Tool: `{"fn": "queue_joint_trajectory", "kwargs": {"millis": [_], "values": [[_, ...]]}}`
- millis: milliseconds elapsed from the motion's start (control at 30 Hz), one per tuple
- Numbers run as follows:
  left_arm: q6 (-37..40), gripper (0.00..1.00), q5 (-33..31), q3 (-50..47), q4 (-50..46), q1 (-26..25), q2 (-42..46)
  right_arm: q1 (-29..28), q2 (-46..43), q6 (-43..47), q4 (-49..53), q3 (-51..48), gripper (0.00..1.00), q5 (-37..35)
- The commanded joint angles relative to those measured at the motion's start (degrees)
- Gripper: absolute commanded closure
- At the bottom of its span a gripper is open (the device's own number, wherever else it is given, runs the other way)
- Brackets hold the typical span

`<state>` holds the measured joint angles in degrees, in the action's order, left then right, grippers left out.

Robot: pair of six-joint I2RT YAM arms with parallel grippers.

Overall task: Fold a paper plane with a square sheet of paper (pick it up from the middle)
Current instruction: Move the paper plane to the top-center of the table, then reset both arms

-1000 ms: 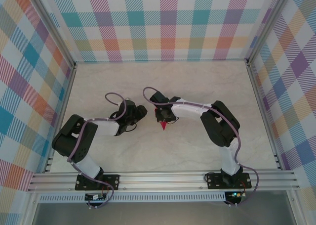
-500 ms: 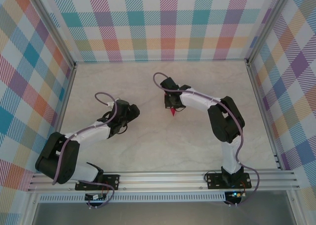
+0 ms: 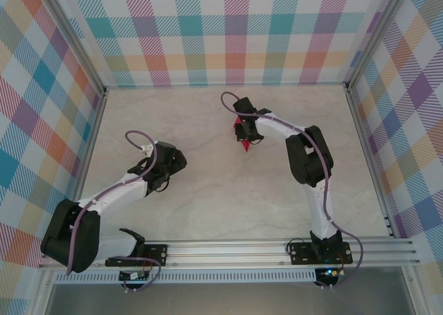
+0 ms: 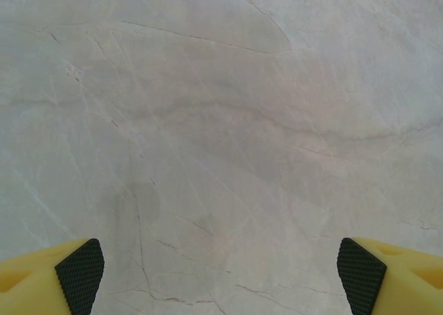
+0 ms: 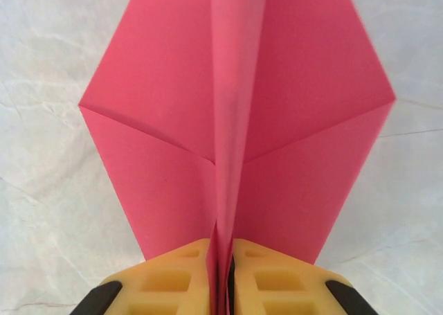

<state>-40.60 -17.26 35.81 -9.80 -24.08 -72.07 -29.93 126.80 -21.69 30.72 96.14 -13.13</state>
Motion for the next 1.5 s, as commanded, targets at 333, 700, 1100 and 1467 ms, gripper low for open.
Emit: {"fn": "queue_joint_trajectory", "kwargs": {"millis": [333,700,1100,1467], "values": [[3.15,0.08,-3.07,4.05,-5.11,1.55,1.86,0.49,-8.21,1.09,2.61,0.69,0.64,4.1],[9.95,0.0,-6.53,6.01,-6.64,7.61,6.22,2.92,-31.59,-0.39,-3.87,-15.92,0.18,-5.76],[22.26,0.0,-12.77,-4.61,15.61,15.13,6.01,14.89,-56.04,-1.4,-22.07,-48.45,0.0,-24.22],[38.21,0.0,1.16,-11.34,42.03,18.76,-5.68,18.72,-50.41,11.35,-44.05,-63.66,0.0,-23.56]]}}
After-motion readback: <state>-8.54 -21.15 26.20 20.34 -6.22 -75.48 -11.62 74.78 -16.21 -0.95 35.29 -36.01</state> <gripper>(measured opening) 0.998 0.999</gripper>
